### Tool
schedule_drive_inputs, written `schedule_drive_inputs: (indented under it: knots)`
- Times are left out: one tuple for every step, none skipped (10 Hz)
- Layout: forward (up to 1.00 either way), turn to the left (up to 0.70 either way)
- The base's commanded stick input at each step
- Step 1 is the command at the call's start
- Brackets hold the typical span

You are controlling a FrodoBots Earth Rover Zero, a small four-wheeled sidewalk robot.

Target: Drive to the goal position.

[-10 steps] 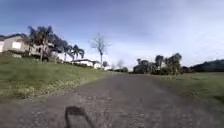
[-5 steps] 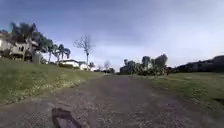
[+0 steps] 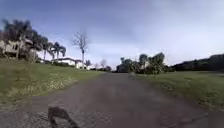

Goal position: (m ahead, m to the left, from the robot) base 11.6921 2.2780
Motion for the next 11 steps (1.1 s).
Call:
schedule_drive_inputs:
  knots:
    - [1.0,-0.27]
    - [1.0,-0.27]
    - [1.0,-0.19]
    - [1.0,0.0]
    - [1.0,0.0]
    - [1.0,0.0]
    - [1.0,0.0]
    - [1.0,0.0]
    - [1.0,0.0]
    - [1.0,-0.04]
    - [1.0,-0.24]
